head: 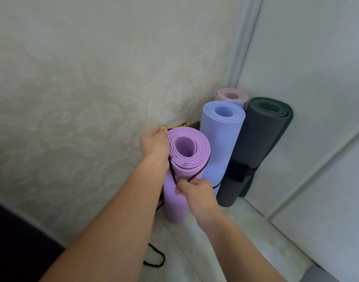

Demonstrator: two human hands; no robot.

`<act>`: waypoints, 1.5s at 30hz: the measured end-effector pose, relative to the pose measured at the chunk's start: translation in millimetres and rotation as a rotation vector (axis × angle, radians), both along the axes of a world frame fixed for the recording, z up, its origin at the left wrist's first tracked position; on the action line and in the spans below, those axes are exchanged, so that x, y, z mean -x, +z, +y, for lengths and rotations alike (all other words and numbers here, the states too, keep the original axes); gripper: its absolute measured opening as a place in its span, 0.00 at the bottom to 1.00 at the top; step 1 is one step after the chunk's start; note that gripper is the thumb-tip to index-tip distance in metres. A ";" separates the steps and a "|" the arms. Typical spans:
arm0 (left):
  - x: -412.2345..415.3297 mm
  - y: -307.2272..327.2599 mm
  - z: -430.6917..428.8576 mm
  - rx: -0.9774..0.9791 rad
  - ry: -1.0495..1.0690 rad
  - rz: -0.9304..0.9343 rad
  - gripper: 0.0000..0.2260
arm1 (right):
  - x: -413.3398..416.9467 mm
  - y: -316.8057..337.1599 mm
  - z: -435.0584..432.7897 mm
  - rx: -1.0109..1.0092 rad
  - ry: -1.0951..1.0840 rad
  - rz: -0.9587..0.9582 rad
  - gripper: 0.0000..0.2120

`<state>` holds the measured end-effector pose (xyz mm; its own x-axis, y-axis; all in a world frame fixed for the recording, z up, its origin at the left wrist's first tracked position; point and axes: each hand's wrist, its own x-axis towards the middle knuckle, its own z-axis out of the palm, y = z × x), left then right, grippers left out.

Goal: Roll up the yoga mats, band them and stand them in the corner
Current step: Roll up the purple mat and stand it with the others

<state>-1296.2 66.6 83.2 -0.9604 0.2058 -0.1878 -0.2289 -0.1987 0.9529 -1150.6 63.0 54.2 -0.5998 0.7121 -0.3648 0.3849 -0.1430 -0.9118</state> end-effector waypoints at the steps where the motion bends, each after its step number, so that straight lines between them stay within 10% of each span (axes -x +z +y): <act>1: 1.6 1.4 -2.1 -0.050 -0.032 -0.058 0.08 | 0.4 -3.8 6.6 -0.088 0.042 -0.044 0.13; 6: 15.0 -11.6 -13.9 -0.198 -0.171 -0.208 0.09 | 2.9 -16.0 40.6 -0.401 0.223 -0.109 0.17; 11: 22.7 -33.1 -17.7 -0.158 -0.245 -0.041 0.10 | -0.5 -25.8 62.5 -0.163 0.270 -0.005 0.11; 19: 26.3 -79.4 -27.2 0.389 -0.466 0.384 0.20 | 6.4 -49.2 78.8 0.389 -0.182 0.187 0.19; 27: 41.2 -155.3 -71.2 0.945 -0.412 0.204 0.08 | 22.1 -72.6 111.9 0.349 -0.321 -0.050 0.16; 31: 41.7 -138.2 -53.6 0.358 -0.160 0.012 0.10 | 31.5 -82.5 123.0 0.164 -0.104 -0.148 0.16; 35: 21.7 -67.1 -12.1 0.011 -0.333 -0.124 0.16 | 42.7 -94.9 119.7 -0.162 -0.046 -0.083 0.06; 45: -4.9 -54.1 -7.7 0.199 -0.454 -0.137 0.10 | 14.4 -50.8 145.4 -0.303 -0.124 -0.053 0.13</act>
<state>-1291.4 58.8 29.1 -0.7462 0.5442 -0.3834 -0.3750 0.1321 0.9176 -1165.0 208.4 3.4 -0.4876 0.8595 -0.1535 0.4299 0.0833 -0.8990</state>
